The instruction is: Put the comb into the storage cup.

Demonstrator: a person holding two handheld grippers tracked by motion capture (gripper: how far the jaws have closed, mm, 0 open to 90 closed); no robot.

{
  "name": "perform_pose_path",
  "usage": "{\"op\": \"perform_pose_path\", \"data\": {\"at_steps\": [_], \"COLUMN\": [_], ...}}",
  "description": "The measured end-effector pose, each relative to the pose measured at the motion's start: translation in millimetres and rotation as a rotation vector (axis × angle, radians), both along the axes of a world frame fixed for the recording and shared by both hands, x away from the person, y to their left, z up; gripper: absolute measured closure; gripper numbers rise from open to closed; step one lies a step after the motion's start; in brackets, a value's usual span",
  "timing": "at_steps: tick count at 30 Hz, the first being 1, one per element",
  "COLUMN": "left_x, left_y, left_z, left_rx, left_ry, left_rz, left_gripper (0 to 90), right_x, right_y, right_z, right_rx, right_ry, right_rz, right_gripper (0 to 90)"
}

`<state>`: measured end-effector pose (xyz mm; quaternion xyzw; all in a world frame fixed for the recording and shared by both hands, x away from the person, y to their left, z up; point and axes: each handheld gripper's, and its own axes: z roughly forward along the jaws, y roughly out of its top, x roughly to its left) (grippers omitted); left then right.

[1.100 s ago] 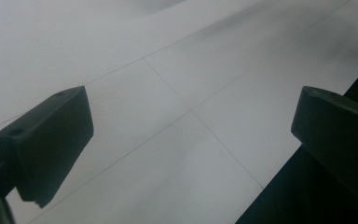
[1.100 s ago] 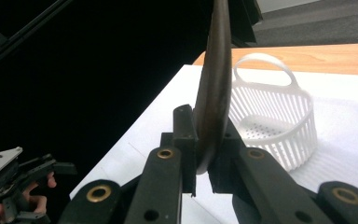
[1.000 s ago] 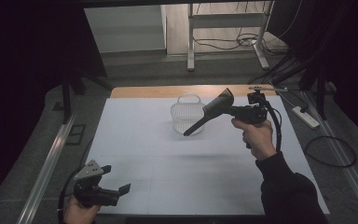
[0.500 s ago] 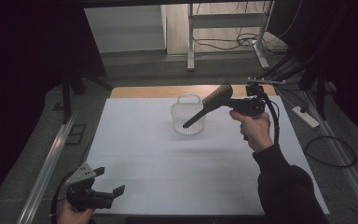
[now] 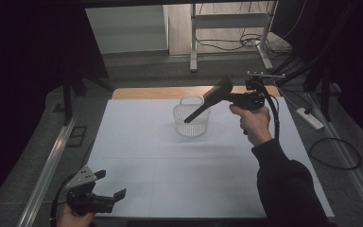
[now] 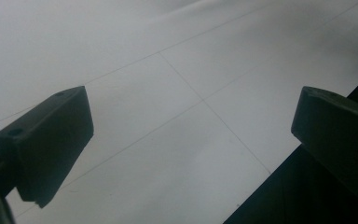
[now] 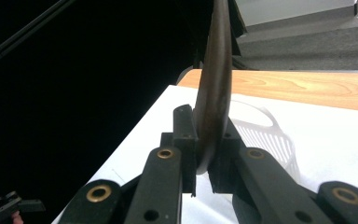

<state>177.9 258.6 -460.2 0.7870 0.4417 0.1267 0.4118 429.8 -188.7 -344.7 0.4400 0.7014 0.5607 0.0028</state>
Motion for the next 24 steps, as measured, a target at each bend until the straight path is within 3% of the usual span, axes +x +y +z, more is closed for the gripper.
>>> {"op": "perform_pose_path", "data": {"at_steps": [7, 24], "left_x": [2.7, 4.0], "left_y": [-0.6, -1.2], "left_z": [-1.0, -1.6], "left_rx": [0.003, 0.005], "left_ry": [0.025, 0.036], "left_rz": [-0.007, -0.017], "left_gripper": [0.0, 0.0], "right_x": [7.2, 24.4], "right_y": [3.1, 12.4], "right_z": [-0.7, -5.9], "right_rx": [-0.008, -0.040], "right_ry": [0.000, -0.011], "right_rz": [-0.015, -0.059], "right_gripper": [83.4, 83.4]}}
